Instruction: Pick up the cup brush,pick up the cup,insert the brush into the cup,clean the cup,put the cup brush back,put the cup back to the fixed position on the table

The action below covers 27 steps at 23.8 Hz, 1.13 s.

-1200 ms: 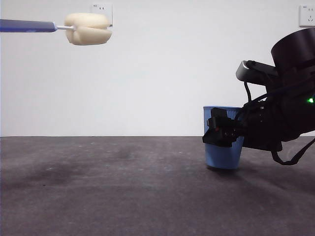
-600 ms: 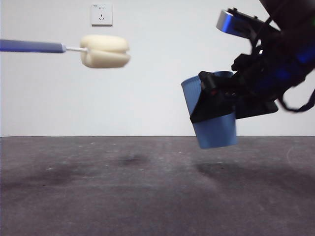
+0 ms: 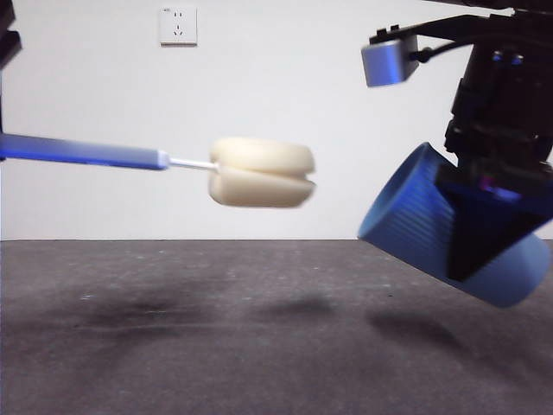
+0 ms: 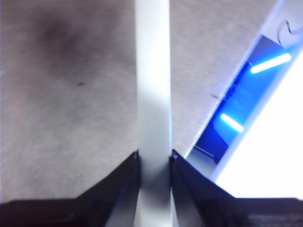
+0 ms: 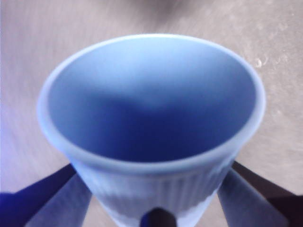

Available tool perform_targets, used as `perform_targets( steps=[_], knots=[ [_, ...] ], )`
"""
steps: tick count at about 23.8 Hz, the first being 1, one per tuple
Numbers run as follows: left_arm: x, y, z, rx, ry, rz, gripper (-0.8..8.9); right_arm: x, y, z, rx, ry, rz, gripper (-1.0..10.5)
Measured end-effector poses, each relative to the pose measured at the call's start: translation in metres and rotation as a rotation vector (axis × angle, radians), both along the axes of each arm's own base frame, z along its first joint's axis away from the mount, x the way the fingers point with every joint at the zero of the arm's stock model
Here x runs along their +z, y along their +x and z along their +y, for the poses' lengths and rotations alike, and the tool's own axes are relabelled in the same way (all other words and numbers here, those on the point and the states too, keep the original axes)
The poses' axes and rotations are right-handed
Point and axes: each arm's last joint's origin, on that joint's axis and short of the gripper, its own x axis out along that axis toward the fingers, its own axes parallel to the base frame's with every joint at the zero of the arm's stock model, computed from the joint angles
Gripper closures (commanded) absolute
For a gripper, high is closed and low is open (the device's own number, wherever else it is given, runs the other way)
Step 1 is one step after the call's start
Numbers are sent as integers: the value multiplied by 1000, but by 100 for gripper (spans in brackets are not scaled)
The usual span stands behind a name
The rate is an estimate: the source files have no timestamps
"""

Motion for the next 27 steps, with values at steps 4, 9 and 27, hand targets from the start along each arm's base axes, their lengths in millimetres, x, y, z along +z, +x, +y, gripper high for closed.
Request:
perform_targets(
  steps=[4, 9, 27],
  knots=[
    [-9, -5, -20, -93, 25, 40, 822, 1, -9, 9, 101, -122, -58, 960],
    [-16, -5, -38, -150, 7, 37, 822, -4, -17, 19, 172, -197, -82, 960],
    [-40, -1, -76, -156, -36, 72, 822, -24, -44, 58, 380, -293, -113, 960]
  ],
)
